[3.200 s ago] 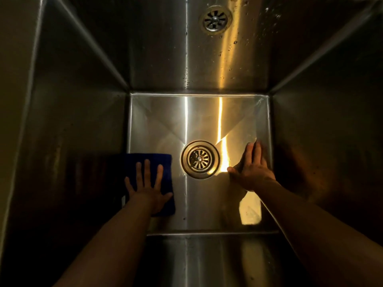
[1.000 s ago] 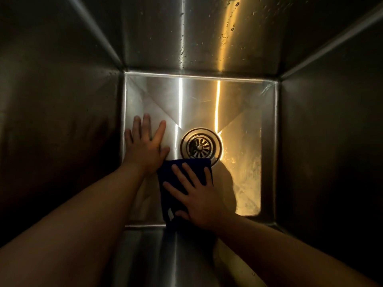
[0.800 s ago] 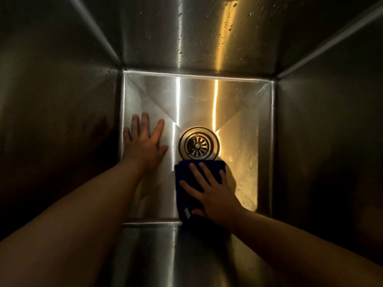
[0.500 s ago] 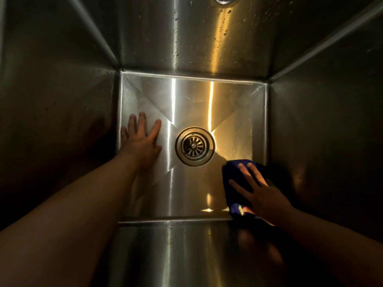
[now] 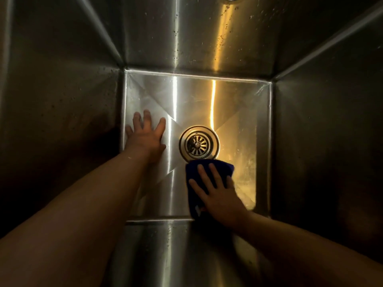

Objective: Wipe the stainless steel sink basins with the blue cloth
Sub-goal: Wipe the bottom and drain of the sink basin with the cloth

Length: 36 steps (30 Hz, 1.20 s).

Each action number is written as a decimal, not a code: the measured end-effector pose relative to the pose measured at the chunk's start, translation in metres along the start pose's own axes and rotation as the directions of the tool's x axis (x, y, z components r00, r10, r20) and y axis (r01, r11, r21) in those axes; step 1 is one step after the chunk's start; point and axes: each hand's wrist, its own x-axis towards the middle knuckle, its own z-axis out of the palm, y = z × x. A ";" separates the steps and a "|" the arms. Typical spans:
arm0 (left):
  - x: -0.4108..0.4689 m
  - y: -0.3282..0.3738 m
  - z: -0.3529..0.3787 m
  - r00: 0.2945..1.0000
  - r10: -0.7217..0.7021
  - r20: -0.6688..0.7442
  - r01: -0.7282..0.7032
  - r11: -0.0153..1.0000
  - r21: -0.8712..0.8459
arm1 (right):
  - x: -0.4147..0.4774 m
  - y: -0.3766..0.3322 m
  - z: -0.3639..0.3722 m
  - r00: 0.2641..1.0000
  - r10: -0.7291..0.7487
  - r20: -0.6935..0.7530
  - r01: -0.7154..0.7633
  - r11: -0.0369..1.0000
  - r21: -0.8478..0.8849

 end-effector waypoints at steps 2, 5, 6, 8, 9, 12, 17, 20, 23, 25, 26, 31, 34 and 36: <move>0.000 0.000 0.001 1.000 0.008 -0.017 -0.007 1.000 0.016 | 0.018 -0.022 -0.003 1.000 -0.008 -0.028 0.009 0.999 0.032; 0.000 -0.001 0.003 0.999 0.007 -0.038 -0.006 0.999 0.039 | 0.032 -0.036 -0.009 0.995 -0.007 -0.103 0.014 0.998 0.067; 0.000 -0.001 0.003 0.999 0.006 -0.043 -0.004 0.999 0.037 | 0.033 -0.036 -0.011 0.992 0.001 -0.125 0.010 0.996 0.087; -0.001 0.000 0.003 0.999 0.005 -0.043 -0.004 1.000 0.030 | 0.029 -0.028 -0.015 0.988 -0.004 -0.151 0.022 0.993 0.117; -0.001 0.000 0.003 0.999 0.005 -0.040 -0.004 1.000 0.031 | 0.026 -0.022 -0.018 0.987 -0.015 -0.162 0.034 0.993 0.116; -0.002 0.000 0.000 1.000 0.012 -0.020 -0.011 0.999 0.038 | 0.020 -0.003 -0.028 0.978 0.024 -0.209 -0.005 0.996 0.089; -0.005 0.002 -0.004 1.000 -0.001 0.015 0.001 1.000 0.007 | 0.019 0.018 -0.044 0.959 0.140 -0.247 -0.132 0.990 0.049; -0.005 0.003 -0.006 1.000 -0.005 0.023 0.005 1.000 0.009 | 0.024 0.022 -0.049 0.924 0.078 -0.374 -0.076 0.997 0.020; -0.005 0.002 -0.005 0.999 -0.009 0.036 0.009 1.000 0.005 | 0.035 0.019 -0.057 0.863 0.089 -0.497 -0.070 0.996 0.057; -0.005 0.002 -0.005 0.999 -0.007 0.043 0.007 1.000 0.003 | 0.044 0.018 -0.063 0.879 0.114 -0.462 -0.120 0.993 0.015; -0.004 0.002 -0.005 0.999 -0.006 0.044 0.005 1.000 0.006 | 0.047 0.018 -0.065 0.900 0.104 -0.424 -0.117 0.993 -0.004; -0.005 0.002 -0.005 0.999 -0.009 0.045 0.008 1.000 0.009 | 0.047 0.023 -0.068 0.986 0.060 -0.155 -0.063 0.998 -0.010; -0.006 0.002 -0.005 0.998 -0.012 0.058 0.012 1.000 0.000 | 0.042 0.022 -0.072 0.987 0.050 -0.154 -0.064 0.994 -0.090; -0.006 0.003 -0.006 0.998 -0.013 0.066 0.013 1.000 0.002 | 0.041 0.022 -0.073 0.953 0.056 -0.297 -0.090 0.991 -0.099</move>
